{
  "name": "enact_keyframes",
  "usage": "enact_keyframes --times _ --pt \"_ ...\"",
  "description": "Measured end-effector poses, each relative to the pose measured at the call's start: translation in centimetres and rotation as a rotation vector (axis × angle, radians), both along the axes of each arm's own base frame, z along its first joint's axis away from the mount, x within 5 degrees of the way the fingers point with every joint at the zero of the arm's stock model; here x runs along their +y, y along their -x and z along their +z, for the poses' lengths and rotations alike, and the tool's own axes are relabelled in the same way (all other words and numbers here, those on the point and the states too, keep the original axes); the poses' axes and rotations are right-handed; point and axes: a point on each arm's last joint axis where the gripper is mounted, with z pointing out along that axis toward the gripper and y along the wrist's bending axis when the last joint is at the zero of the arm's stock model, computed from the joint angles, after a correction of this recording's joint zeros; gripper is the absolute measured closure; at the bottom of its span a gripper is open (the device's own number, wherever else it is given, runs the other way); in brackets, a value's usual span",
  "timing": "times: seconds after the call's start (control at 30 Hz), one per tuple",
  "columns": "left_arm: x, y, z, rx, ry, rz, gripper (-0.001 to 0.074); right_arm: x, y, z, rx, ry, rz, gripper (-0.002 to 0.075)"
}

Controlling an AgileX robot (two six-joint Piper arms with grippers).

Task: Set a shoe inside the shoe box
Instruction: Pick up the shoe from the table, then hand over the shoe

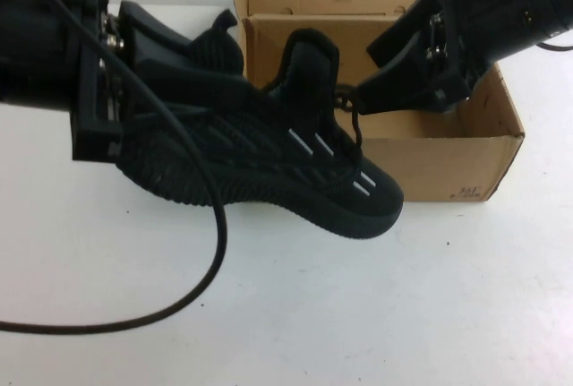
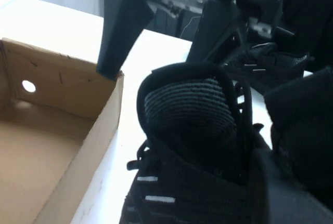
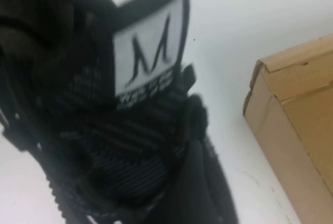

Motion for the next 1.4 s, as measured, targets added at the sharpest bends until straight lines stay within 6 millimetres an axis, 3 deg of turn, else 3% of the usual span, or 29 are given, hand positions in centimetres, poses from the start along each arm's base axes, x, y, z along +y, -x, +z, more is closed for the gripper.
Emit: enact_keyframes --times 0.23,0.53,0.97,1.23,1.33,1.4 --pt "0.1 0.0 1.3 -0.039 -0.015 0.009 0.0671 1.0 1.0 0.3 -0.036 0.028 0.051 0.0185" --pt "0.5 -0.1 0.7 -0.087 -0.115 0.000 0.0671 0.6 3.6 3.1 -0.200 0.024 0.127 0.0211" --pt "-1.0 0.8 0.7 -0.144 -0.123 -0.095 0.0671 1.1 4.7 1.2 -0.215 -0.064 0.246 0.0238" --pt "-1.2 0.9 0.8 -0.145 -0.123 -0.104 0.0671 1.1 4.8 1.2 -0.232 -0.079 0.264 0.0282" --pt "-1.2 0.9 0.8 -0.145 -0.123 -0.104 0.0671 1.3 5.1 1.2 -0.244 -0.058 0.275 0.0258" --pt "-1.2 0.9 0.8 -0.145 -0.123 -0.104 0.0671 1.8 5.5 1.1 -0.253 -0.036 0.301 0.0195"
